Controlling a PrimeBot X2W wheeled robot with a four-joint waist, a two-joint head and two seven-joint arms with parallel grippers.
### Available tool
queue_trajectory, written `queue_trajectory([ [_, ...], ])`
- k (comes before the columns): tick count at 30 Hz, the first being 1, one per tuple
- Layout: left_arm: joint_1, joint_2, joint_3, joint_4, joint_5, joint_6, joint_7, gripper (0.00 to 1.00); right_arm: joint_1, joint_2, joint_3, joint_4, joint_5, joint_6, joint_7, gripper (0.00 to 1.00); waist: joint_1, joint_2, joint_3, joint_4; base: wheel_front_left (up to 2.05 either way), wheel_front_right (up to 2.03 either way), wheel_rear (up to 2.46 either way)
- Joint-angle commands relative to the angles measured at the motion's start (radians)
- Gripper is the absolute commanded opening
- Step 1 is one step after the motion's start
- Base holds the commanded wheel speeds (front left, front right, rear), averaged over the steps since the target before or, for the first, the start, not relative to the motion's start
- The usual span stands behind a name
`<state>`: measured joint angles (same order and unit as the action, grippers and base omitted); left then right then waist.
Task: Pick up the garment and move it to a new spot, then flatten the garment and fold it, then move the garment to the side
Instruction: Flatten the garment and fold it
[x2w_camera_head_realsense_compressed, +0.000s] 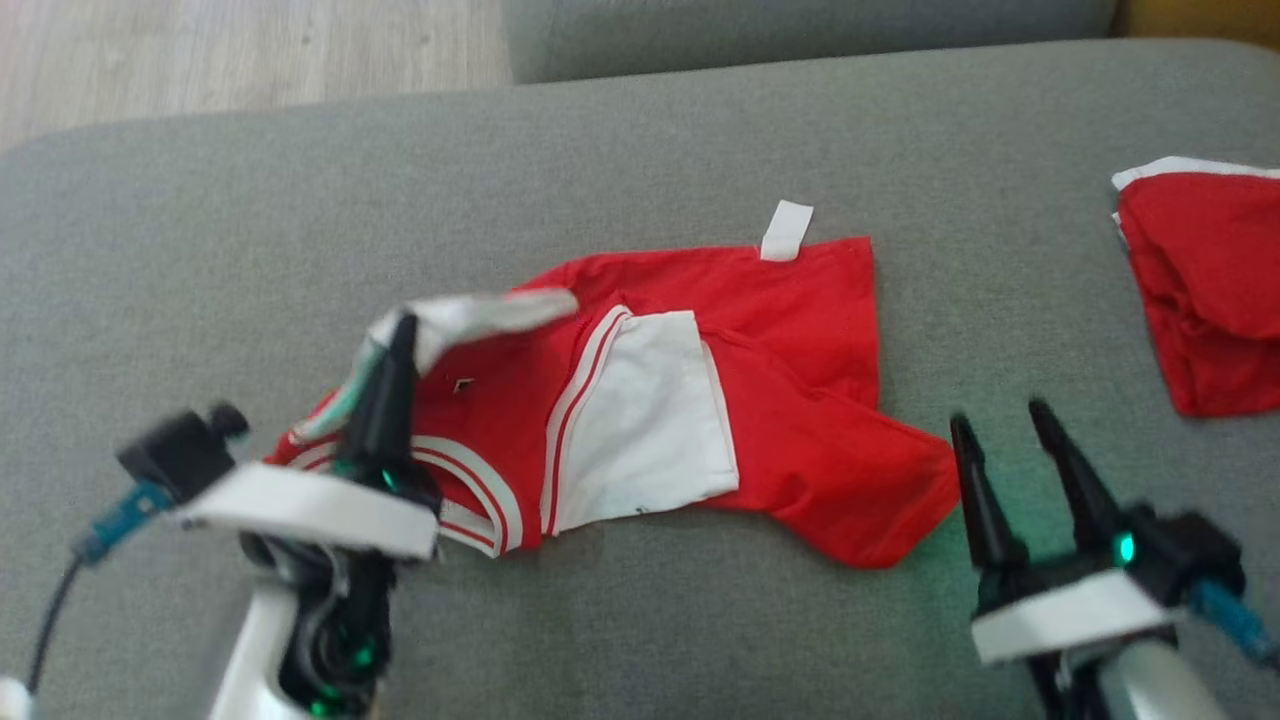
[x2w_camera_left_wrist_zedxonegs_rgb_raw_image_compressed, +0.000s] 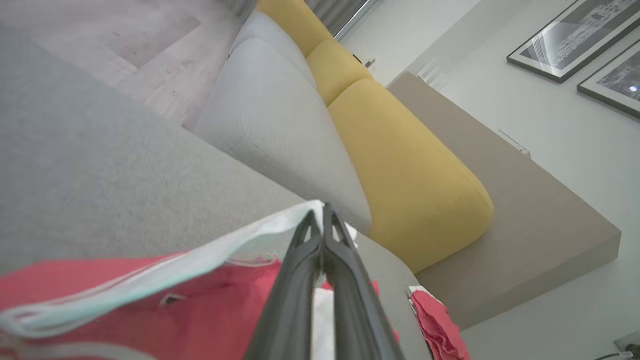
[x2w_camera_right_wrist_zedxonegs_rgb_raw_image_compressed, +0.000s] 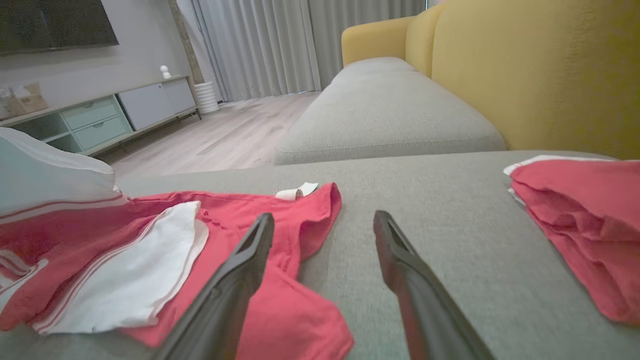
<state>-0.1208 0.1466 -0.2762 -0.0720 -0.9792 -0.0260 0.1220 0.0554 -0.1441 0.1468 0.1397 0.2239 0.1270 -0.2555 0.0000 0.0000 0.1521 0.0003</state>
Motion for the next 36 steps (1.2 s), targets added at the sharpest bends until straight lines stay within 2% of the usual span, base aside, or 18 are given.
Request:
queue_trajectory([
  [1,-0.062,0.020,0.048,-0.039,-0.002,0.001,0.002,0.00,-0.077,-0.032,0.028,-0.018,0.017,0.004,-0.006,1.00,0.0000,0.0000,0.014,0.004,0.00,0.00,0.00],
  [7,-0.199,0.026,0.056,-0.023,0.024,-0.008,-0.004,0.00,-0.323,-0.206,0.159,0.221,0.121,0.004,0.037,1.00,0.0000,0.0000,0.089,0.034,0.00,0.00,0.00],
  [11,-0.282,0.015,0.053,0.007,0.047,-0.015,-0.024,0.00,-0.483,-0.278,0.245,0.321,0.220,0.004,0.102,1.00,0.0000,0.0000,0.128,0.063,0.00,0.00,0.00],
  [16,-0.371,0.002,0.044,0.064,0.070,-0.029,-0.046,0.00,-0.621,-0.324,0.368,0.408,0.361,0.004,0.134,1.00,0.0000,0.0000,0.170,0.096,0.00,0.00,0.00],
  [20,-0.424,-0.007,0.028,0.106,0.081,-0.042,-0.055,0.00,-0.700,-0.349,0.454,0.490,0.421,0.004,0.141,1.00,0.0000,0.0000,0.197,0.119,0.00,0.00,0.00],
  [26,-0.468,-0.011,0.017,0.148,0.092,-0.054,-0.069,0.00,-0.779,-0.353,0.552,0.603,0.500,0.004,0.116,1.00,0.0000,0.0000,0.220,0.136,0.00,0.00,0.00],
  [27,-0.473,-0.011,0.017,0.154,0.093,-0.055,-0.071,0.00,-0.788,-0.353,0.569,0.618,0.513,0.004,0.113,0.93,0.0000,0.0000,0.222,0.138,0.00,0.00,0.00],
  [28,-0.477,-0.010,0.017,0.159,0.094,-0.055,-0.073,0.00,-0.797,-0.354,0.587,0.629,0.524,0.004,0.111,0.76,0.0000,0.0000,0.224,0.140,0.00,0.00,0.00],
  [29,-0.482,-0.010,0.016,0.164,0.095,-0.056,-0.074,0.00,-0.805,-0.356,0.605,0.639,0.535,0.004,0.108,0.56,0.0000,0.0000,0.225,0.141,0.00,0.00,0.00],
  [30,-0.485,-0.009,0.016,0.169,0.096,-0.057,-0.075,0.00,-0.811,-0.357,0.622,0.647,0.547,0.004,0.105,0.42,0.0000,0.0000,0.226,0.141,0.00,0.00,0.00],
  [31,-0.488,-0.009,0.016,0.173,0.096,-0.057,-0.076,0.00,-0.817,-0.359,0.639,0.652,0.559,0.004,0.101,0.12,0.0000,0.0000,0.226,0.141,0.00,0.00,0.00],
  [32,-0.488,-0.009,0.016,0.173,0.096,-0.057,-0.076,0.00,-0.817,-0.359,0.639,0.652,0.559,0.004,0.101,0.12,0.0000,0.0000,0.226,0.141,0.00,0.00,0.00],
  [33,-0.491,-0.008,0.017,0.178,0.096,-0.058,-0.078,0.00,-0.820,-0.362,0.661,0.652,0.570,0.004,0.100,0.00,0.0000,0.0000,0.225,0.141,0.00,0.00,0.00],
  [36,-0.496,0.002,0.025,0.192,0.098,-0.059,-0.085,0.00,-0.843,-0.380,0.707,0.649,0.598,0.004,0.065,0.00,0.0000,0.0000,0.220,0.132,0.00,0.00,0.00],
])
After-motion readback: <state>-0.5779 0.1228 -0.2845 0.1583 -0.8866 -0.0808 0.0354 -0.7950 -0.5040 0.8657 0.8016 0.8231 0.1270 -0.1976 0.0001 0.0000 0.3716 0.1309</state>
